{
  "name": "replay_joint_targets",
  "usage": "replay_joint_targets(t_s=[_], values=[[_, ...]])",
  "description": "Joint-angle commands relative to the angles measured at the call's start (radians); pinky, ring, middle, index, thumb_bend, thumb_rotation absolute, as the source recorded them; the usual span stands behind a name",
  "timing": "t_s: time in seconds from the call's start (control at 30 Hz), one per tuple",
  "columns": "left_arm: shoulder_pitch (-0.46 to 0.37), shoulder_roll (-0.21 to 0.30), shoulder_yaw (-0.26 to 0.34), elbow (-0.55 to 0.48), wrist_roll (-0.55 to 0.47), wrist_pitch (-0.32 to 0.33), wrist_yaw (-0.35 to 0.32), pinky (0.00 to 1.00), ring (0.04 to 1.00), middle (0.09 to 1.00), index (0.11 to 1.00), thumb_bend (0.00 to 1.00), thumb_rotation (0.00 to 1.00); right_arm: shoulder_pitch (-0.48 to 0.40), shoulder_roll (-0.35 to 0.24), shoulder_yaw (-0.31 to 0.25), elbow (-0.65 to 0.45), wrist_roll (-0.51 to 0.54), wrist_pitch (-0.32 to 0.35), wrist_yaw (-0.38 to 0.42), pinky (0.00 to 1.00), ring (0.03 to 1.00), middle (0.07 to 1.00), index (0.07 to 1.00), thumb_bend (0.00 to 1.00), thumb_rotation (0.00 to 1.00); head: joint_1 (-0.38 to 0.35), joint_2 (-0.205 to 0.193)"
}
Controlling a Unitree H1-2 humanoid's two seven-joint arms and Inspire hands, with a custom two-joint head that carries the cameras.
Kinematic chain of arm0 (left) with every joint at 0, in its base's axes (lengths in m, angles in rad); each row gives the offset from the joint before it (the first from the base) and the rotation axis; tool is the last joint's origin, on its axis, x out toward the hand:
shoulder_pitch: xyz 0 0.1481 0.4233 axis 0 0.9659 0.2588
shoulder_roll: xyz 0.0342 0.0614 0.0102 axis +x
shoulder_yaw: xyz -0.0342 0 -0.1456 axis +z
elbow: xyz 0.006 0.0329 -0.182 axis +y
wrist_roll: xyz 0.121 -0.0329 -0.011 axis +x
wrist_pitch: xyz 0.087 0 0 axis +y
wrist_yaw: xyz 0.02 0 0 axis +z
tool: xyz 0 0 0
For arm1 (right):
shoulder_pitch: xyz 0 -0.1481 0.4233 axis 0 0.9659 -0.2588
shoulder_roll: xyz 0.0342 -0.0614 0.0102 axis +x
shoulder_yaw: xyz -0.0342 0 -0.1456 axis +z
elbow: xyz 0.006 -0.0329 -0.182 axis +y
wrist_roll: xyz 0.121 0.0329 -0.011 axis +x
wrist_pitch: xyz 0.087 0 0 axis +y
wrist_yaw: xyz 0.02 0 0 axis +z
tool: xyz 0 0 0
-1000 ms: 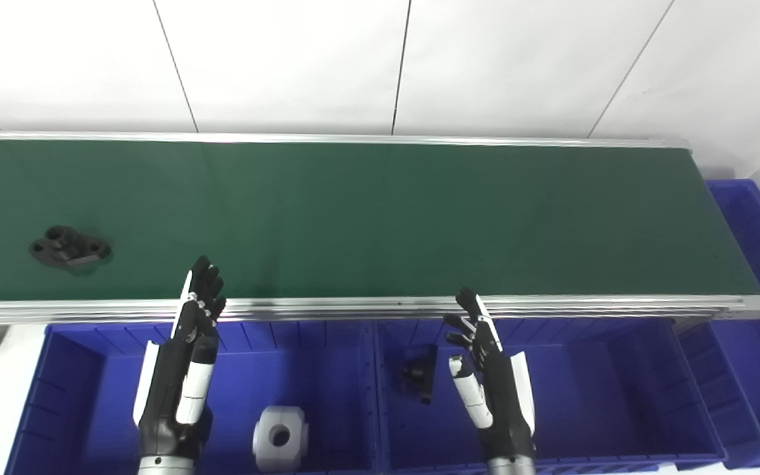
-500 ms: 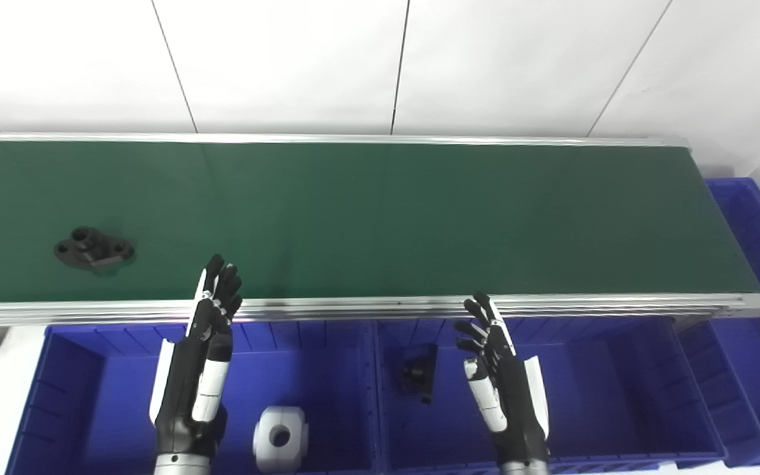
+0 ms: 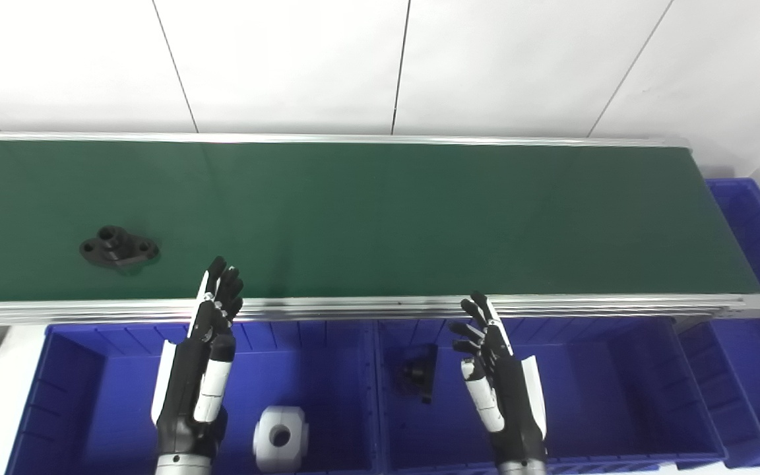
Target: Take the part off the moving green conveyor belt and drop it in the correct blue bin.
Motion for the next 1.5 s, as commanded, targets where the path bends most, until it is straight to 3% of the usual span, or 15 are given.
replay_joint_targets(t_s=[0.0,0.53,1.0,1.47], values=[[-0.004,0.000,-0.003,-0.018,-0.008,-0.031,0.001,0.97,0.966,0.970,0.986,0.73,0.90,0.004,0.011,0.004,-0.032,0.002,-0.017,0.009,0.73,0.802,0.907,0.955,0.85,1.00,0.001,0.001],[-0.002,-0.002,-0.006,-0.014,-0.007,-0.035,0.000,0.97,0.967,0.972,0.985,0.71,0.91,0.004,0.008,-0.003,-0.024,0.002,-0.028,0.017,0.73,0.804,0.914,0.955,0.85,1.00,0.006,-0.008],[0.021,-0.031,-0.052,0.069,0.068,-0.125,0.025,0.94,0.956,0.965,0.964,0.76,0.92,0.008,-0.047,-0.035,0.061,0.054,-0.104,0.020,0.75,0.830,0.918,0.980,0.86,1.00,0.188,-0.154],[0.014,-0.078,-0.092,0.147,0.105,-0.165,0.066,0.93,0.947,0.948,0.933,0.80,0.85,-0.023,-0.100,-0.079,0.155,0.101,-0.193,0.044,0.73,0.827,0.926,0.975,0.81,1.00,0.267,-0.223]])
